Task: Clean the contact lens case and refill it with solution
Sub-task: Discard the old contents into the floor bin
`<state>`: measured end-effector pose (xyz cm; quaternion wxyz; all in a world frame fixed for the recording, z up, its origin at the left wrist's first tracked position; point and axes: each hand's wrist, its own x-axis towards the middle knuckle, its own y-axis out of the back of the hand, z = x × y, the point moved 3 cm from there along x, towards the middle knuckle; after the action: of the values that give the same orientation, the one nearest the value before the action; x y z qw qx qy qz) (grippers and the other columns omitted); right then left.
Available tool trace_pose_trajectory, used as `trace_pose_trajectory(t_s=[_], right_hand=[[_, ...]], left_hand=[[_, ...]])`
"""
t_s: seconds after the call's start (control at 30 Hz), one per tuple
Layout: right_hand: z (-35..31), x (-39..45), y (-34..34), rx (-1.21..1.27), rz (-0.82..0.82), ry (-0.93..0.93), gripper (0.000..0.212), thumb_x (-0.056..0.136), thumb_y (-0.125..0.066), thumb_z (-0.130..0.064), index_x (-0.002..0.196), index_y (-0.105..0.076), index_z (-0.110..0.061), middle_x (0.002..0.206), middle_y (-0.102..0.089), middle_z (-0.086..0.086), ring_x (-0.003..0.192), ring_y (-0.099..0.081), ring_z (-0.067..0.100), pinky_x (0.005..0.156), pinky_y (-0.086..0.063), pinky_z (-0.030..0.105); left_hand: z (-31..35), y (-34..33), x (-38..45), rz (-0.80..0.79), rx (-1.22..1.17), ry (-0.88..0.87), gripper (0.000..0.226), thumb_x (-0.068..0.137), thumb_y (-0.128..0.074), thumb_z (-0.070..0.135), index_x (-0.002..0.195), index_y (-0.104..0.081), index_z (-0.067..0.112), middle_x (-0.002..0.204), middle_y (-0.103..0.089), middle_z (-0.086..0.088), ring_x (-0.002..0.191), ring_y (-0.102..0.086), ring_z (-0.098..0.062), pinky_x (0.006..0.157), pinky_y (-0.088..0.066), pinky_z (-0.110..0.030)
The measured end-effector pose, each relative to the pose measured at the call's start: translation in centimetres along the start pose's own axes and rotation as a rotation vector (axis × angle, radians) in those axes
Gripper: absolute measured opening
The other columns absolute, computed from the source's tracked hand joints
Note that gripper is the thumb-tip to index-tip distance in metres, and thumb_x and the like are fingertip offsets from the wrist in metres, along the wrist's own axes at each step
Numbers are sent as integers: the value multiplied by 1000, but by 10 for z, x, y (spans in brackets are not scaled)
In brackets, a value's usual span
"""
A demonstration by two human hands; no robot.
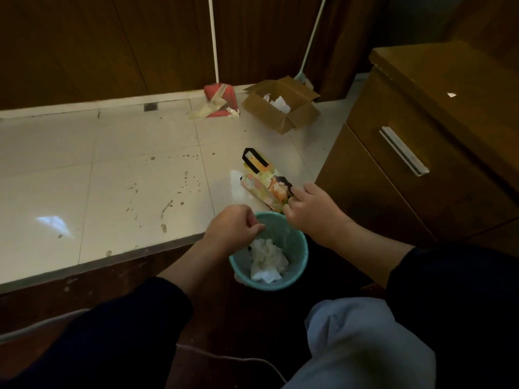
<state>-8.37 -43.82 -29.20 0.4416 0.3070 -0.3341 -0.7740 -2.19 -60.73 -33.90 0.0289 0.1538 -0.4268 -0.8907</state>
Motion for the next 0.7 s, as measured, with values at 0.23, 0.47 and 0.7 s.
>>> trace_pose_trajectory(t_s=[0.23,0.47,0.7], right_hand=[[-5,15,4,-86,35,31,13,82,-84,-20,86,-72,-16,84,-78,4,89,-71,27,80,-53,39],[20,17,38,2,106,-135,22,89,-73,-15,110,-67,-16,97,-75,1,99,-68,26,86,-52,39],[36,22,51,50,240,-439,10,89,-74,-16,83,-67,-20,72,-65,-2,69,-54,19,72,-46,34]], left_hand=[[-6,0,-1,-68,-27,7,10,102,-70,22,102,-77,15,91,-76,2,85,-72,-11,87,-63,-38],[-13,1,-3,5,-57,4,18,103,-65,14,120,-73,15,112,-74,-2,96,-69,-16,87,-61,-35],[-27,-5,3,27,-44,30,10,100,-73,29,96,-65,24,90,-64,10,88,-63,-11,73,-49,-26]])
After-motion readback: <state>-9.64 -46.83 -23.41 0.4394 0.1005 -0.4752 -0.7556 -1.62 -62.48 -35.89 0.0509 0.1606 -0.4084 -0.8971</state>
